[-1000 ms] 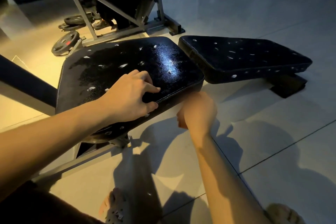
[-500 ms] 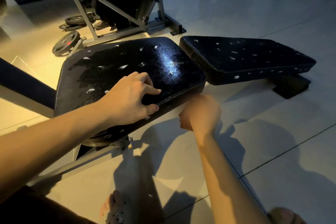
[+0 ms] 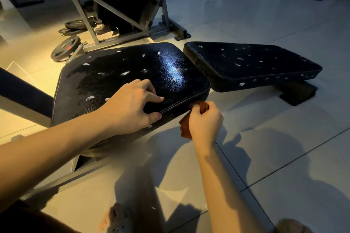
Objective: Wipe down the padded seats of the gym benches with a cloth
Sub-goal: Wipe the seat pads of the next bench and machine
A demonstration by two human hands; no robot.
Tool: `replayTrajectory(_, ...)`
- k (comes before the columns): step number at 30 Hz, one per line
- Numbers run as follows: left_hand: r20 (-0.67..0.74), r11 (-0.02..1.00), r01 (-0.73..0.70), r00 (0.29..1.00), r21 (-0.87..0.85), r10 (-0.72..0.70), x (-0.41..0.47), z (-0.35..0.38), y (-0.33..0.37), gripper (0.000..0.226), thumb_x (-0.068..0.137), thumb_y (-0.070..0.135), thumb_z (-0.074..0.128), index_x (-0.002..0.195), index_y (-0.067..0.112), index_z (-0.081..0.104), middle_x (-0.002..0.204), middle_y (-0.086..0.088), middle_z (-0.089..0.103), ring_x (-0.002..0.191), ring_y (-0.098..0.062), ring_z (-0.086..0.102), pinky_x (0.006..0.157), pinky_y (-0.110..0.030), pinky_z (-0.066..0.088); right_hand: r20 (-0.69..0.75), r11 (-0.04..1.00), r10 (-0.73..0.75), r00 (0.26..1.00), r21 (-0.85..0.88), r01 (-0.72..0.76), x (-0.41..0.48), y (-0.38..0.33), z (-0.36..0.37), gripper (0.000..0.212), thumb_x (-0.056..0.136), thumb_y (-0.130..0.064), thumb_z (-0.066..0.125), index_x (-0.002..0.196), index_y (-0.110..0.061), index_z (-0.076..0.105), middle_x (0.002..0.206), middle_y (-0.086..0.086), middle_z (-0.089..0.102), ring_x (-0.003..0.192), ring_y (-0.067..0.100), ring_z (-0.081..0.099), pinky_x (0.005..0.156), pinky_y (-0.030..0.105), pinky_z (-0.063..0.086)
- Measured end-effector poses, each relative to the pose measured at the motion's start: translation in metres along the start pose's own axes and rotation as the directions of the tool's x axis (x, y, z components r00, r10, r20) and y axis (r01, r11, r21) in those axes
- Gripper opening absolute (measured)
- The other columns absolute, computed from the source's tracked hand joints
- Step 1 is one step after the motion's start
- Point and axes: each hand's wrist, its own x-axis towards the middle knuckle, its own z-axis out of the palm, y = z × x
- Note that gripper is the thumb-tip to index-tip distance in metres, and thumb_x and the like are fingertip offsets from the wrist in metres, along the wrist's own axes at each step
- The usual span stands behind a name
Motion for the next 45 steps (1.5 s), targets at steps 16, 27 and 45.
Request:
replayTrajectory(16,-0.005,1.000,-0.002,1.000,0.003,0.002,0.000,0.000,0.001,0.065,0.079,0.060,0.055,0.132,0.025,0.068,0.117,0.005,0.055,0.109,-0.017,0.052,0.096,-0.039,0.046,0.038,0.986,-0.144,0.989,-0.084,0.146,-0.018,-0.001,0.006,0.005,0.095,-0.017,0.059,0.090,-0.017,0.062,0.085,-0.005,0.065,0.080,0.015,0.061,0.070,0.036,0.053)
replayTrajectory(27,-0.017,0.994,-0.046,0.999,0.099,0.048,0.003,-0.003,-0.001,0.072,0.076,0.070,0.040,0.124,0.029,0.073,0.114,0.004,0.059,0.102,-0.018,0.049,0.087,-0.038,0.044,0.119,0.954,-0.262,0.958,-0.121,0.276,-0.031,0.002,0.000,0.005,0.096,-0.016,0.059,0.095,-0.014,0.063,0.086,-0.003,0.064,0.077,0.017,0.055,0.067,0.032,0.040)
replayTrajectory(45,-0.019,0.996,-0.065,0.998,0.057,0.066,0.002,-0.002,-0.016,0.070,0.079,0.078,0.038,0.126,0.037,0.070,0.116,0.005,0.055,0.106,-0.017,0.045,0.092,-0.042,0.045,0.113,0.953,-0.288,0.951,-0.067,0.297,-0.064,-0.004,0.011,0.007,0.094,-0.018,0.065,0.087,-0.017,0.064,0.076,-0.009,0.061,0.068,0.005,0.053,0.064,0.015,0.041)
